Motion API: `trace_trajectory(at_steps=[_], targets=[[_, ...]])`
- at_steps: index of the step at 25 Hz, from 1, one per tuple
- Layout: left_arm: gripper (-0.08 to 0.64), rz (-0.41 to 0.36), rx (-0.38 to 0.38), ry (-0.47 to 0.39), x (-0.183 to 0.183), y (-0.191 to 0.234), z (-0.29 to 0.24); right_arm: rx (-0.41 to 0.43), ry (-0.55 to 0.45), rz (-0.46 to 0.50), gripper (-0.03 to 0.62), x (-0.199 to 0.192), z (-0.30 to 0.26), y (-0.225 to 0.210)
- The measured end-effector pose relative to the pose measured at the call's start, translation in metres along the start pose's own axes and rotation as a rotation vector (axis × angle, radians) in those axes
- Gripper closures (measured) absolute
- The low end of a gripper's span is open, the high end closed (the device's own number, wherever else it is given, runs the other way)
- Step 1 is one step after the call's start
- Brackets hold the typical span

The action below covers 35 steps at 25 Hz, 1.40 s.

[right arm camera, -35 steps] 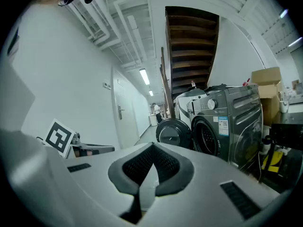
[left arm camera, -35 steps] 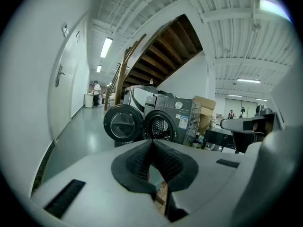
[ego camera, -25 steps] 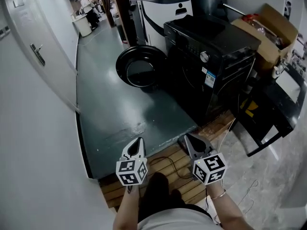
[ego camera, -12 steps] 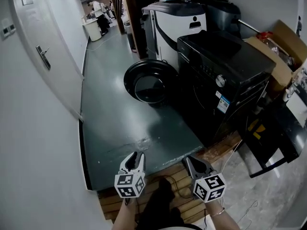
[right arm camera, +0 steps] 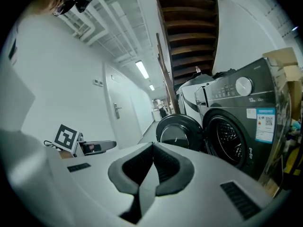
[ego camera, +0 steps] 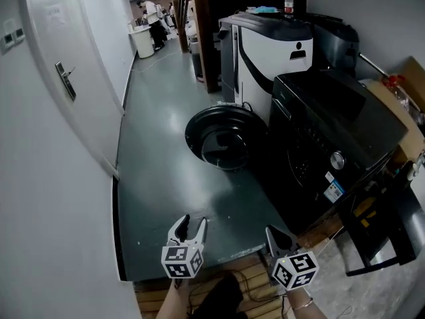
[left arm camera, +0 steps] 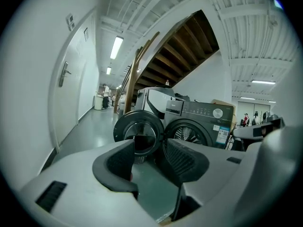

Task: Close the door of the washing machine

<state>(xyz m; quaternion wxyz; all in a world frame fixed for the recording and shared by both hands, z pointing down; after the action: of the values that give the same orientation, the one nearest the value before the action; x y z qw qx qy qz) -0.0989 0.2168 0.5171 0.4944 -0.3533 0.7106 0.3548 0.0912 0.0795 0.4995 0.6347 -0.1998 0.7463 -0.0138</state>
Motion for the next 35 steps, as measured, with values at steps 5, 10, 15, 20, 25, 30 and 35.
trace_trajectory(at_steps=[5, 10, 15, 20, 25, 30, 35], targets=[[0.328, 0.017, -0.006, -0.001, 0.051, 0.036, -0.041, -0.008, -0.008, 0.026, 0.584, 0.065, -0.059, 0.006], [0.319, 0.04, -0.02, -0.009, 0.101, 0.068, -0.061, -0.011, -0.01, 0.038, 0.584, 0.115, -0.091, 0.023], [0.316, 0.042, 0.0, -0.004, 0.128, 0.096, -0.073, -0.034, 0.002, 0.042, 0.584, 0.142, -0.1, 0.024], [0.316, 0.041, 0.023, 0.009, 0.134, 0.121, -0.096, -0.066, 0.004, 0.03, 0.584, 0.149, -0.115, 0.008], [0.316, 0.021, 0.027, 0.035, 0.138, 0.144, -0.133, -0.08, 0.023, 0.017, 0.584, 0.148, -0.144, -0.009], [0.311, -0.001, 0.026, 0.051, 0.15, 0.163, -0.181, -0.074, 0.046, 0.005, 0.584, 0.153, -0.189, -0.026], [0.311, -0.036, 0.013, 0.08, 0.159, 0.185, -0.244, -0.054, 0.064, -0.002, 0.584, 0.158, -0.251, -0.044]])
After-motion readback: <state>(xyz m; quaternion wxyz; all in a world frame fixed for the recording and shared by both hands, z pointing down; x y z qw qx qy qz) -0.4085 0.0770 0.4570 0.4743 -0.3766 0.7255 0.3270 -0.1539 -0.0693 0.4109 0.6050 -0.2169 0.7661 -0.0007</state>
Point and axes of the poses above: the fingertips, and each gripper's own axes: z backward along the fingers, y to its left, x out of its top, the point moved 3 cm from there along z, backward along the fingers, and after that the axes turned 1 degree about -y, right-handed, at the moved point
